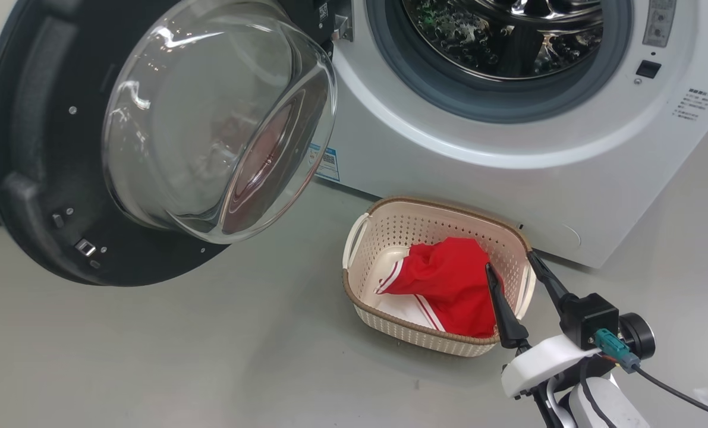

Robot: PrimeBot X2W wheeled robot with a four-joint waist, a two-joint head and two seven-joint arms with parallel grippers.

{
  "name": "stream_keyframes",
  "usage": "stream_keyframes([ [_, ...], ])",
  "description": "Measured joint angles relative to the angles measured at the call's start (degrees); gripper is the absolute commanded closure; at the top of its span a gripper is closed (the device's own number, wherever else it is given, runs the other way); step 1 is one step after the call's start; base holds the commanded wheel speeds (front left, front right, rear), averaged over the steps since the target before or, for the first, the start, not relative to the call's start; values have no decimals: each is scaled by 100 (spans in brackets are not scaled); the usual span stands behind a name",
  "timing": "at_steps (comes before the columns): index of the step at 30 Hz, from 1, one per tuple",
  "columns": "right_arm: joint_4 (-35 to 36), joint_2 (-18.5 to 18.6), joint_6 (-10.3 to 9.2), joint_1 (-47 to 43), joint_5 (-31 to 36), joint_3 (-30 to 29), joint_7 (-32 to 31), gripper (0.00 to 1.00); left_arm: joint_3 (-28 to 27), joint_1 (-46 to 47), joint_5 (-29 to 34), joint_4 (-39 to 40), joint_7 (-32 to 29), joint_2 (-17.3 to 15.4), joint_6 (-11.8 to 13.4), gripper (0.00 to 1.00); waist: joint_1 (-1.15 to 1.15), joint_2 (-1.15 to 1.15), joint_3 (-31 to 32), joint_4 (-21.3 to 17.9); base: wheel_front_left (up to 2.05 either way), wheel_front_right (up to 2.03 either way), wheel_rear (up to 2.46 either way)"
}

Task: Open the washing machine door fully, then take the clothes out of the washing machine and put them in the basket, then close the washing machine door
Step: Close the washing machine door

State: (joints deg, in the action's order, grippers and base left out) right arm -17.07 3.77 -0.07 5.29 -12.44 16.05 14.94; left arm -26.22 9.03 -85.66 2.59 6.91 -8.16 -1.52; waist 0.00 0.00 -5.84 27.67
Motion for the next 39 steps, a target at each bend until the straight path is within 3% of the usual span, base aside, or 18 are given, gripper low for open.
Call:
stream_keyframes([
  [10, 2, 65, 52, 177, 58, 32, 0, 0, -318, 828, -871, -1005, -634, -513, 350, 100, 0, 0, -242, -223, 0, 0, 0],
  [13, 3, 112, 53, 266, 108, 43, -1, 0, -90, 981, -956, -1366, -1061, -802, 531, 100, 0, 0, -340, -318, 0, 0, 0],
  [19, 1, 149, 68, 385, 123, 69, -8, 0, 194, 1118, -911, -1860, -1522, -1129, 630, 100, 0, 0, -465, -473, 0, 0, 0],
  [31, -26, 178, 68, 403, 147, 13, -8, 0, 689, 1296, -887, -2676, -2224, -1255, 624, 100, 0, 0, -622, -658, 0, 0, 0],
  [39, -55, 177, 68, 417, 147, 7, -8, 0, 750, 1424, -935, -2991, -2591, -1325, 320, 100, 0, 0, -628, -641, 0, 0, 0],
])
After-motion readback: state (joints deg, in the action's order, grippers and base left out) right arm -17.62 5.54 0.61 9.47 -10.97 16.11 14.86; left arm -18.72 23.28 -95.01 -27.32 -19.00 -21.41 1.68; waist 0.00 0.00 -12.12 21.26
